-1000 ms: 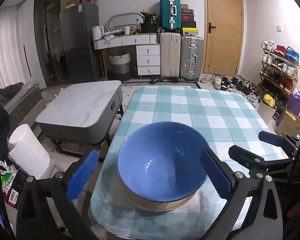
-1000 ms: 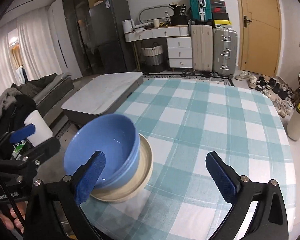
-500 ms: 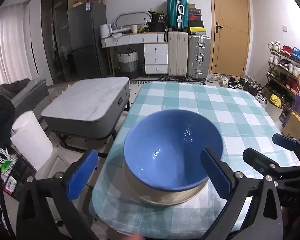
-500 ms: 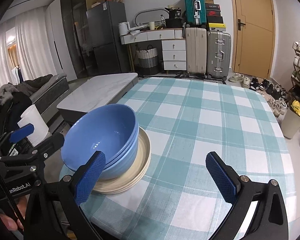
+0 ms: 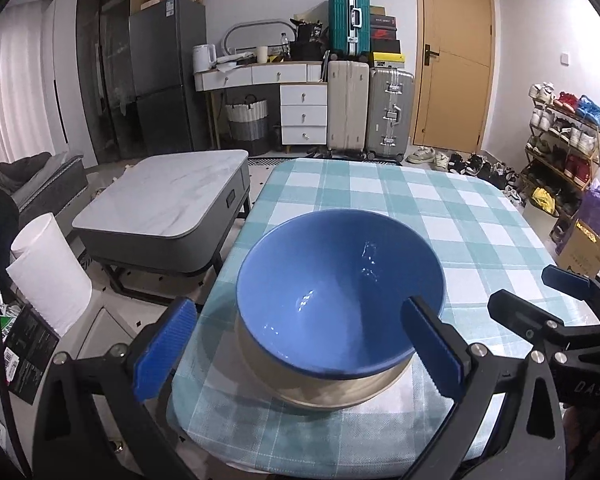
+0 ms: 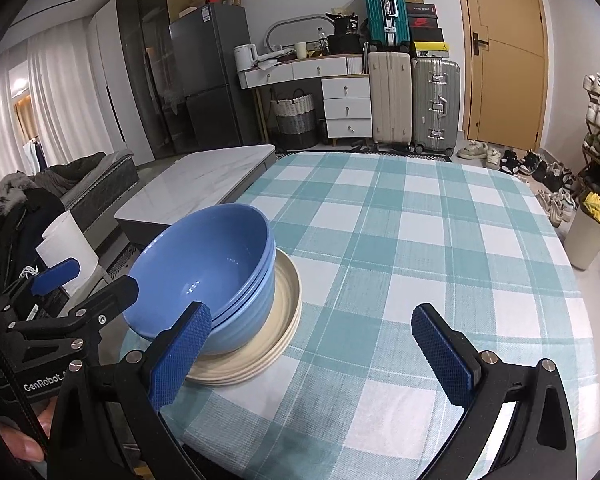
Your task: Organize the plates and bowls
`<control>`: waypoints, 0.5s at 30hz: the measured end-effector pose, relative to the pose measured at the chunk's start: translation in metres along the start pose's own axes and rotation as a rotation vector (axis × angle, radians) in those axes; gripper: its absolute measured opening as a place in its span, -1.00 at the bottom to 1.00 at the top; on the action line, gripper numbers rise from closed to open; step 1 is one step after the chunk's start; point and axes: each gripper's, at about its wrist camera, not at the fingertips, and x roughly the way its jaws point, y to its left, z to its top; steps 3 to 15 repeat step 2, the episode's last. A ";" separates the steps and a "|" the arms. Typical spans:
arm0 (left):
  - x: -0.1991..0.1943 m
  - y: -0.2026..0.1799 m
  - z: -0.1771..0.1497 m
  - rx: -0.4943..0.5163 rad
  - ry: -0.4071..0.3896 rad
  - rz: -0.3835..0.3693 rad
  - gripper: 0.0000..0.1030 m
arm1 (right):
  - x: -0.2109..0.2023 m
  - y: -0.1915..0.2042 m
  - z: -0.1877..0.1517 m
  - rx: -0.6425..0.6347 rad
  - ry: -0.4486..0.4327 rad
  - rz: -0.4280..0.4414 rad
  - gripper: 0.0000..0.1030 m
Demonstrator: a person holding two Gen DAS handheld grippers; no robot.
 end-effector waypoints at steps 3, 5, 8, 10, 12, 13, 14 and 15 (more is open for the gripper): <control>-0.001 0.000 0.000 0.003 0.001 -0.003 1.00 | -0.001 -0.001 -0.001 0.000 -0.002 -0.001 0.98; -0.001 0.000 0.000 0.003 0.001 -0.003 1.00 | -0.001 -0.001 -0.001 0.000 -0.002 -0.001 0.98; -0.001 0.000 0.000 0.003 0.001 -0.003 1.00 | -0.001 -0.001 -0.001 0.000 -0.002 -0.001 0.98; -0.001 0.000 0.000 0.003 0.001 -0.003 1.00 | -0.001 -0.001 -0.001 0.000 -0.002 -0.001 0.98; -0.001 0.000 0.000 0.003 0.001 -0.003 1.00 | -0.001 -0.001 -0.001 0.000 -0.002 -0.001 0.98; -0.001 0.000 0.000 0.003 0.001 -0.003 1.00 | -0.001 -0.001 -0.001 0.000 -0.002 -0.001 0.98; -0.001 0.000 0.000 0.003 0.001 -0.003 1.00 | -0.001 -0.001 -0.001 0.000 -0.002 -0.001 0.98; -0.001 0.000 0.000 0.003 0.001 -0.003 1.00 | -0.001 -0.001 -0.001 0.000 -0.002 -0.001 0.98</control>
